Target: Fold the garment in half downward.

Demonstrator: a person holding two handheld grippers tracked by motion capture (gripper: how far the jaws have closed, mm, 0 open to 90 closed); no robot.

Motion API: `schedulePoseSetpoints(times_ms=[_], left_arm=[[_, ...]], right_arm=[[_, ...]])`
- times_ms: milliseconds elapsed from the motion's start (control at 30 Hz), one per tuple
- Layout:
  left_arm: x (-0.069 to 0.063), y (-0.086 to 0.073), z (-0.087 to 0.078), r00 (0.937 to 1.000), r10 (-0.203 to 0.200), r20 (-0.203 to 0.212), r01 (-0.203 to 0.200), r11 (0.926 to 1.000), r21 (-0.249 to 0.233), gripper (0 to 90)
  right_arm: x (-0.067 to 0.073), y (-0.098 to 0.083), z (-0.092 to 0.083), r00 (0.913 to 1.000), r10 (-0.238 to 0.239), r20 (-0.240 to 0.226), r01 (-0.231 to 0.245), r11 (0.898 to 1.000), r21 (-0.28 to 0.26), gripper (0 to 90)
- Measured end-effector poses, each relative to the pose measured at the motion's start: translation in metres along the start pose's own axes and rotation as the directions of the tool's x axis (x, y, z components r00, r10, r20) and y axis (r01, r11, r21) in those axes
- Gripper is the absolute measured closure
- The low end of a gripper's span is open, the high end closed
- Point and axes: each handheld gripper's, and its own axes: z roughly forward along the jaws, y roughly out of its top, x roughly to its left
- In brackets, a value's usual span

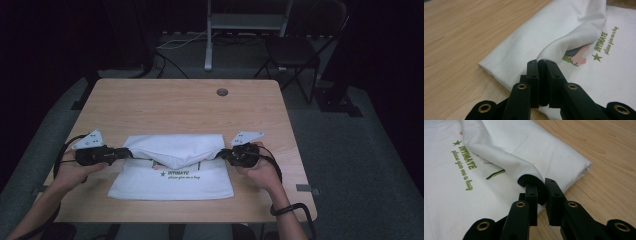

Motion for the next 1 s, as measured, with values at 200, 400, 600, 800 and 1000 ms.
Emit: schedulePoseSetpoints(times_ms=[200, 400, 600, 800, 1000], left_arm=[[-0.004, -0.001, -0.004, 1.0000, 0.003, 0.003, -0.003, 1.0000, -0.006, 82.7], [-0.007, -0.001, -0.006, 1.0000, 0.002, 0.005, -0.002, 0.9999, -0.017, 82.7], [-0.010, -0.001, -0.009, 1.0000, 0.000, 0.006, 0.000, 0.9997, -0.024, 82.5], [-0.012, -0.003, -0.010, 1.0000, -0.003, 0.008, 0.004, 0.9994, -0.035, 82.5], [-0.015, -0.003, -0.014, 1.0000, -0.002, 0.010, 0.002, 0.9991, -0.043, 82.5]], right_arm=[[0.005, 0.000, -0.002, 0.9999, -0.011, -0.006, 0.011, 1.000, 0.002, 81.7], [0.008, -0.002, -0.004, 0.9999, -0.014, -0.010, 0.014, 1.000, 0.003, 81.8], [0.010, -0.003, -0.006, 0.9999, -0.012, -0.006, 0.011, 1.000, -0.008, 81.9], [0.012, -0.003, -0.008, 0.9998, -0.020, -0.003, 0.020, 1.000, -0.011, 81.9], [0.017, -0.004, -0.012, 0.9996, -0.029, -0.007, 0.028, 1.000, -0.010, 81.9]])
